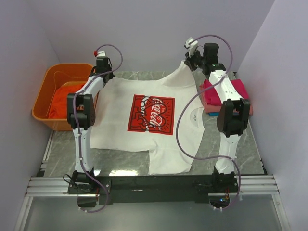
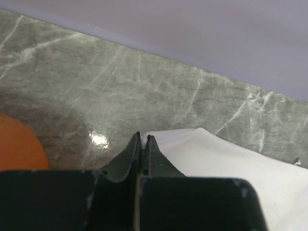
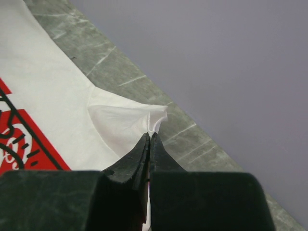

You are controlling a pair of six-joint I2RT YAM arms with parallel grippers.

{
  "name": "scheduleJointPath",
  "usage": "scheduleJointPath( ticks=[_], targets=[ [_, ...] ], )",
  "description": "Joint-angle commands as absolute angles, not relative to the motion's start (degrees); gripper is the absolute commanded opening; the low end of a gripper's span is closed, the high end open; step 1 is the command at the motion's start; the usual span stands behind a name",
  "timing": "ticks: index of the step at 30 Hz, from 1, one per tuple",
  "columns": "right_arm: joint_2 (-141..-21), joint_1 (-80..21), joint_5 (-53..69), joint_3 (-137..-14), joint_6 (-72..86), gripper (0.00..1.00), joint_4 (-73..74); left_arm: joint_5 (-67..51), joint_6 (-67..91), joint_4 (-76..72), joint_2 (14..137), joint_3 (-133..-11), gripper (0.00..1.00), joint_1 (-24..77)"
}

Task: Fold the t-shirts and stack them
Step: Fold the tshirt

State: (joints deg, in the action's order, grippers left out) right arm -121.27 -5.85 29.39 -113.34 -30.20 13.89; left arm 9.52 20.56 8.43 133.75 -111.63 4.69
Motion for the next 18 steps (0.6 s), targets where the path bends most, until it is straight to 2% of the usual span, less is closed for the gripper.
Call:
scheduleJointPath(
  ticks=[1,18],
  targets=[
    [-114.0,-5.5,32.2,-110.1,-29.3,0.00,10.2,11.2,18.5,5.9,134.3,-114.0,0.00,4.7],
    [-101.7,-5.2,37.4,-93.0,-29.4,0.00,7.4,10.5,10.1,0.8,132.7,-110.7,0.00,4.5]
  ],
)
